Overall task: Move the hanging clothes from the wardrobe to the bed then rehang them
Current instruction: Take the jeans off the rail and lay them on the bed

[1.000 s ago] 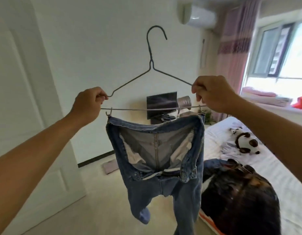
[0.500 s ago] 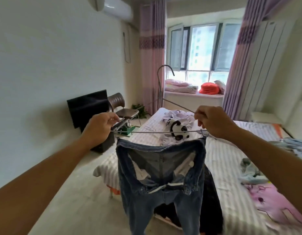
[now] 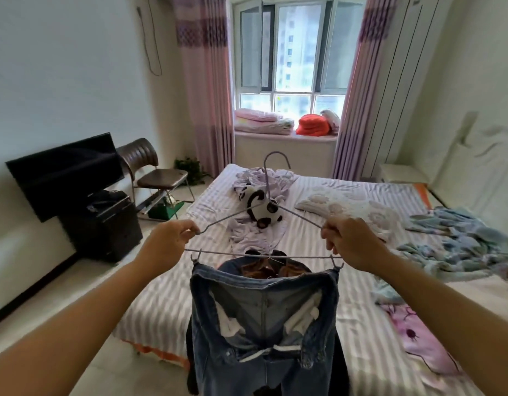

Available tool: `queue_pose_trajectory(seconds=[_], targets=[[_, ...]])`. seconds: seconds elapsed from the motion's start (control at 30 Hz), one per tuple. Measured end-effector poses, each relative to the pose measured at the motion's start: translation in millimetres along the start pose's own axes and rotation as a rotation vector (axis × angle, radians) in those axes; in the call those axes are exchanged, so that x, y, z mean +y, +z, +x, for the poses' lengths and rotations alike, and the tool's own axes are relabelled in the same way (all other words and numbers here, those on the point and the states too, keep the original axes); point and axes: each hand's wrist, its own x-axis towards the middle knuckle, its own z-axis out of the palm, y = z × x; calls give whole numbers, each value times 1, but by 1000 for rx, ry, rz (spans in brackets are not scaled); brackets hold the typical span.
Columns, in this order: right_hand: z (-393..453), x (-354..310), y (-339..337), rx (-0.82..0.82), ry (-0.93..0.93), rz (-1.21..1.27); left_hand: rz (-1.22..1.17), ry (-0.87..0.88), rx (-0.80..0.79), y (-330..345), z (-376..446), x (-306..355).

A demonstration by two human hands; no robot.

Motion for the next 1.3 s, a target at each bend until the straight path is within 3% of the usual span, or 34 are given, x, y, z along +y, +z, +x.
queue_pose_trajectory(seconds=[0.3,0.63,0.9,1.3], targets=[[138,98,63,-163,147,14,-32,-149,-94,116,128,-43],[295,197,175,-205,346,-46,-148,-314,-140,273,276,-129],[370,291,289,-304,471,-79,-134,-463,-254,400,334,-199],[423,410,464,-286,535,-334,-42,-571,-135,600,368,-278]])
